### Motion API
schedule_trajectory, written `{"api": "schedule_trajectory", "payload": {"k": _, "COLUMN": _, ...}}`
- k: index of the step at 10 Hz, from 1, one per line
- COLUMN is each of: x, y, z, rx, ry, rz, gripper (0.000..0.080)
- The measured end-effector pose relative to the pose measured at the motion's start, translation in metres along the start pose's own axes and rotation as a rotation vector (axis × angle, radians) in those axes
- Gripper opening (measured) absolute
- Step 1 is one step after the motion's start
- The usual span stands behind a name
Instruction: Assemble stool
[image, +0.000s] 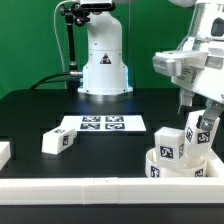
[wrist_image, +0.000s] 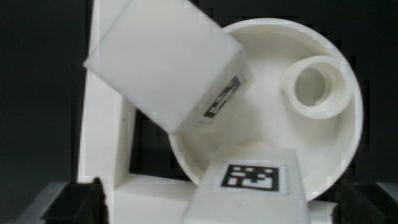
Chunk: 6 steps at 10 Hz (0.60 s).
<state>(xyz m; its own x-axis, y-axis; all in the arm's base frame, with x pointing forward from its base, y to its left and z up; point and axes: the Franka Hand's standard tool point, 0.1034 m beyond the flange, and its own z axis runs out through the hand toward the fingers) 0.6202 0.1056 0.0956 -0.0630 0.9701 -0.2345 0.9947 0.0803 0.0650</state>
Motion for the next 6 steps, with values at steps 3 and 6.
{"api": "schedule_trajectory", "payload": {"k": 3, "x": -0.0018, "y": 0.0009, "z": -0.0004, "rx": -0.001, "ry": 0.0, "rz": 0.008, "gripper": 0.0345}}
{"api": "schedule_trajectory", "payload": {"k": 6, "x": -0.0033, "y": 0.0012, "z": -0.0004, "rx": -0.001, "ry": 0.0, "rz": 0.015, "gripper": 0.0345}}
